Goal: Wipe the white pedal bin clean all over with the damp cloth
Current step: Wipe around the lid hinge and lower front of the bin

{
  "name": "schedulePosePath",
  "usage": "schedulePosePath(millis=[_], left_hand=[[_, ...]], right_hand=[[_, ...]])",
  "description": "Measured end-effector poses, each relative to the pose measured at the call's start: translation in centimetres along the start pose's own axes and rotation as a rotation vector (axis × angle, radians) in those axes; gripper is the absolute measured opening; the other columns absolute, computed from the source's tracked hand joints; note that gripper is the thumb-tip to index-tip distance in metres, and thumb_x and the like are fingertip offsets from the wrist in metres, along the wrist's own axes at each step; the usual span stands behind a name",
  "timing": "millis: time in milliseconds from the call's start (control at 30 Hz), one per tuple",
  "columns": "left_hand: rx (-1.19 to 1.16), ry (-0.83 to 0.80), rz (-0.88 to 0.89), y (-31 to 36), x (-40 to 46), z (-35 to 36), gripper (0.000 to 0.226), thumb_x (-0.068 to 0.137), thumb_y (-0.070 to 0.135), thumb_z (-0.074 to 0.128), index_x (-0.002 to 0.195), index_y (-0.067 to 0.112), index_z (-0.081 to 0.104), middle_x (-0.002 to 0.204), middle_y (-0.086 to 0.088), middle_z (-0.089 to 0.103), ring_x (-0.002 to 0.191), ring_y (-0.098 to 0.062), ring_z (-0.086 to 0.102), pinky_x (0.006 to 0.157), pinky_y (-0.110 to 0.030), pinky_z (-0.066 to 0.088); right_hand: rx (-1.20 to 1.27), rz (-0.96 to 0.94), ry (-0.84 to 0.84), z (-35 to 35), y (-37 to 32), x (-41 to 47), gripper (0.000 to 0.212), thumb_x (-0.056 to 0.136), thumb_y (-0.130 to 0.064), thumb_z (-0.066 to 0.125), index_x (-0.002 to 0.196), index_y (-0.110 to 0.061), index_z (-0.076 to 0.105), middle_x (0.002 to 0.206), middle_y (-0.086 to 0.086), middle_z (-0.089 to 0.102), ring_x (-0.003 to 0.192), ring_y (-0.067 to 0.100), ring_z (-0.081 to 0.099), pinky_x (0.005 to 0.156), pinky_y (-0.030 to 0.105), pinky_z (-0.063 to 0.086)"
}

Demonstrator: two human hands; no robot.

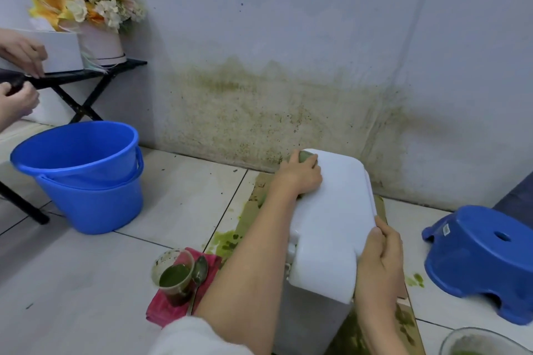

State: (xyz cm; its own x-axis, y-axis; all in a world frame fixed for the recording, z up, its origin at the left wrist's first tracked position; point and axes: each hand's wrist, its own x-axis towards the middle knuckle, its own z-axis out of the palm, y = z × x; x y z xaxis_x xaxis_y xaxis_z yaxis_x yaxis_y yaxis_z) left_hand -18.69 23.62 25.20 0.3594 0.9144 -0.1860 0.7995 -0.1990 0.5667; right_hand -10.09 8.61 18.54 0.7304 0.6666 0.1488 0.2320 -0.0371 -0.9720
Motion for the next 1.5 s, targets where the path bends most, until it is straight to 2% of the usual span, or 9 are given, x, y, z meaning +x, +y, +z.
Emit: schedulePosePath(millis=[167,267,433,600,733,1000,1133,1300,1500], left_hand=[[0.226,0.108,-0.012,2.2,-6.2,3.8,0.053,0.100,0.048,0.013,0.151,0.032,0.011,0.160,0.000,-0.007,0.144,-0.035,-0.004,0.115,-0.047,0.003],[0.214,0.049,0.015,3.9,-11.8,6.0,0.056,0.099,0.051,0.008,0.151,0.032,0.004,0.159,0.002,-0.014,0.144,-0.031,-0.014,0.115,-0.047,-0.009],[-0.177,0.031,0.150,2.5,-13.6,3.0,0.050,0.098,0.052,0.007,0.148,0.044,0.002,0.159,0.010,-0.007,0.147,-0.018,-0.007,0.118,-0.050,-0.001],[-0.633,0.327,0.171,-0.1,-14.4,-0.5,0.051,0.096,0.057,0.014,0.145,0.050,0.003,0.158,0.016,0.005,0.145,-0.011,0.009,0.118,-0.041,0.009],[-0.713,0.388,0.130,0.7,-14.6,0.0,0.049,0.099,0.053,0.016,0.147,0.044,0.014,0.157,0.012,0.017,0.144,-0.013,0.019,0.114,-0.037,0.015],[-0.434,0.153,0.229,0.8,-13.0,4.9,0.047,0.102,0.045,0.017,0.146,0.036,0.029,0.154,0.014,0.021,0.143,-0.005,0.016,0.114,-0.025,0.012],[-0.317,0.263,0.271,-1.2,-12.3,7.4,0.045,0.102,0.039,0.021,0.146,0.030,0.030,0.158,0.012,0.011,0.145,-0.004,0.006,0.118,-0.029,0.008],[-0.303,0.299,0.270,-3.7,-11.7,6.8,0.046,0.103,0.040,0.021,0.145,0.029,0.034,0.156,0.013,0.015,0.145,-0.007,0.011,0.119,-0.036,0.014],[-0.140,0.260,0.192,-2.7,-12.1,5.9,0.046,0.103,0.039,0.018,0.147,0.030,0.029,0.158,0.008,0.010,0.146,-0.013,0.007,0.118,-0.048,0.011]], right_hand=[[0.005,0.033,-0.059,-2.0,0.2,0.2,0.031,0.100,-0.026,0.034,0.128,-0.025,0.049,0.123,-0.002,0.055,0.102,0.017,0.052,0.066,0.026,0.040],[-0.023,0.018,-0.145,-3.1,0.4,-0.9,0.035,0.101,-0.030,0.031,0.134,-0.027,0.043,0.132,-0.004,0.051,0.107,0.013,0.049,0.079,0.028,0.039],[-0.191,0.041,-0.274,-5.3,-1.6,-0.8,0.047,0.100,-0.041,0.028,0.143,-0.024,0.036,0.148,-0.004,0.038,0.135,0.018,0.035,0.112,0.041,0.028],[-0.708,-0.207,-0.479,-1.8,-6.3,-2.6,0.072,0.095,-0.058,0.019,0.151,-0.016,0.003,0.159,0.005,0.000,0.145,0.029,-0.009,0.116,0.043,-0.009],[-0.847,-0.329,-0.542,0.9,-5.8,-2.9,0.088,0.087,-0.070,0.031,0.151,-0.018,0.004,0.159,0.006,0.001,0.145,0.030,-0.008,0.118,0.044,-0.003],[-0.694,-0.139,-0.452,-3.7,-3.2,5.6,0.062,0.091,-0.044,0.037,0.146,-0.018,0.025,0.155,0.002,0.023,0.143,0.024,0.017,0.115,0.047,0.018],[-0.148,0.039,-0.450,-5.0,-2.9,6.5,0.042,0.094,-0.029,0.045,0.136,-0.025,0.043,0.131,0.003,0.054,0.111,0.021,0.052,0.094,0.033,0.042],[0.128,-0.117,-0.322,-6.3,0.2,-1.3,0.041,0.098,-0.024,0.046,0.138,-0.029,0.042,0.130,-0.013,0.051,0.117,0.003,0.050,0.094,0.015,0.041],[-0.093,-0.228,-0.198,-8.6,6.3,-8.7,0.051,0.088,0.000,0.048,0.112,-0.044,0.047,0.126,-0.016,0.051,0.123,-0.005,0.043,0.101,0.011,0.034]])
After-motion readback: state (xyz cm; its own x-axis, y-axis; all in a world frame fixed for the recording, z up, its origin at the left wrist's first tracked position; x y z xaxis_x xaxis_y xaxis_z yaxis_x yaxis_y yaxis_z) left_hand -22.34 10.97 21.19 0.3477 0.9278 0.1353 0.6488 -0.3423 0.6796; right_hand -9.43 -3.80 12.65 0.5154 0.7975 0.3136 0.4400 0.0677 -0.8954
